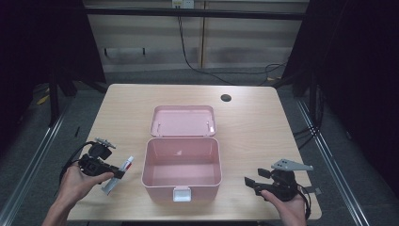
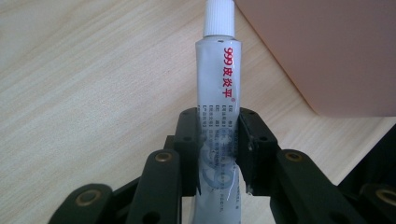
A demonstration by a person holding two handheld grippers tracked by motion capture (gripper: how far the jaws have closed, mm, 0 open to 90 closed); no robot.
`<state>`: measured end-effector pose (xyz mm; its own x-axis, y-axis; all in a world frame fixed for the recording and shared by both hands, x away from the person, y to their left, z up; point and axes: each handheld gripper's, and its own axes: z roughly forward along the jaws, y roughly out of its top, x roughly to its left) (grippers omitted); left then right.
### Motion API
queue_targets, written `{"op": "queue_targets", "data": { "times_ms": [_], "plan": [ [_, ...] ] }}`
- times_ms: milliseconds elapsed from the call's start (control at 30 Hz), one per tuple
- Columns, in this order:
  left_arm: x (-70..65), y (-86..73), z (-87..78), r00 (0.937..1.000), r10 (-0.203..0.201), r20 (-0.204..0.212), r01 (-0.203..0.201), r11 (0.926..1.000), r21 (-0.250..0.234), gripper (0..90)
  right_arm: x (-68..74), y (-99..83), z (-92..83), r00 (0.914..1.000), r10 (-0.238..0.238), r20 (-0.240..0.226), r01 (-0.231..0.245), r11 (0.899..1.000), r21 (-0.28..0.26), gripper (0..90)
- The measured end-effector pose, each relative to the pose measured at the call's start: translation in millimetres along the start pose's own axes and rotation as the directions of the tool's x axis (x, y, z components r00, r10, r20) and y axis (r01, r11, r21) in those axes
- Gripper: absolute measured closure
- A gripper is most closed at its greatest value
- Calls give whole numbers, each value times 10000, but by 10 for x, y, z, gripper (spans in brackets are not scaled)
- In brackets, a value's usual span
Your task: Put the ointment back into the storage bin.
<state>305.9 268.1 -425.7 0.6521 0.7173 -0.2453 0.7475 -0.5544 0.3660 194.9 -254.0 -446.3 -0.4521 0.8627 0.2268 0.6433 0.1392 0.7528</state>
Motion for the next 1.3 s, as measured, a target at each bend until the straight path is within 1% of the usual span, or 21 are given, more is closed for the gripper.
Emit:
{"op": "queue_targets", "data": {
  "times_ms": [33,100,133,233,333,433,500,600,667,700,767,800,833,867,900,967,1000,1033,1167,1233,1300],
  "plan": [
    [-7,1,-16,10000,-3,4,3,10000,-59,714,0,0,1,10000,20,11,-20,10000,18,325],
    [-10,4,-45,9999,133,79,-133,9999,-93,714,1,1,2,10000,25,13,-25,10000,24,325],
    [-15,0,-62,9997,108,230,-104,9998,-166,714,2,1,2,10000,25,13,-25,10000,23,325],
    [-22,-14,-101,9997,81,215,-76,9997,-216,714,-2,-1,1,10000,19,13,-19,10000,0,324],
    [-37,-23,-147,9994,70,350,-60,9995,-307,714,-3,0,5,10000,34,14,-34,10000,25,324],
    [-76,-13,-186,9986,303,424,-294,9993,-229,714,-1,1,6,10000,39,9,-39,10000,27,324],
    [-104,-1,-214,9981,421,457,-408,9987,-293,714,-4,1,5,10000,51,26,-51,10000,6,324],
    [-121,16,-249,9977,525,431,-514,9983,-269,714,-10,0,3,10000,45,11,-45,10000,-16,324],
    [-125,29,-273,9967,609,532,-594,9978,-285,714,-10,0,3,10000,43,9,-43,10000,-17,324],
    [-119,33,-281,9967,602,552,-582,9976,-369,714,-10,1,3,10000,40,12,-40,10000,-14,324],
    [-97,41,-295,9957,617,685,-591,9975,-391,714,-9,1,2,10000,37,3,-37,10000,-15,324],
    [-90,42,-310,9951,572,810,-535,9975,-472,714,-8,1,2,10000,37,12,-37,10000,-20,324],
    [-90,40,-321,9953,562,784,-522,9973,-524,714,-7,1,1,10000,32,29,-32,10000,-32,324],
    [-88,41,-345,9946,663,801,-622,9967,-523,714,-7,1,0,10000,30,29,-30,10000,-34,324],
    [-102,41,-369,9953,507,824,-462,9974,-561,714,-7,1,1,10000,37,27,-37,10000,-36,324],
    [-119,45,-390,9958,469,791,-420,9972,-614,714,-7,2,4,10000,45,27,-44,10000,-8,324],
    [-127,52,-417,9957,610,703,-571,9968,-566,714,-4,2,5,10000,45,39,-45,10000,-2,324],
    [-142,58,-435,9958,650,643,-612,9964,-588,714,-2,2,5,10000,44,41,-44,10000,-2,324],
    [-206,88,-497,9941,928,565,-896,9944,-570,714,-6,2,4,10000,30,25,-30,10000,-20,324],
    [-245,108,-536,9924,1135,481,-1108,9923,-548,714,-7,2,4,10000,36,20,-36,10000,-16,323],
    [-266,120,-559,9912,1204,546,-1174,9915,-556,714,-4,2,4,10000,41,33,-41,10000,-3,322]
  ]
}}
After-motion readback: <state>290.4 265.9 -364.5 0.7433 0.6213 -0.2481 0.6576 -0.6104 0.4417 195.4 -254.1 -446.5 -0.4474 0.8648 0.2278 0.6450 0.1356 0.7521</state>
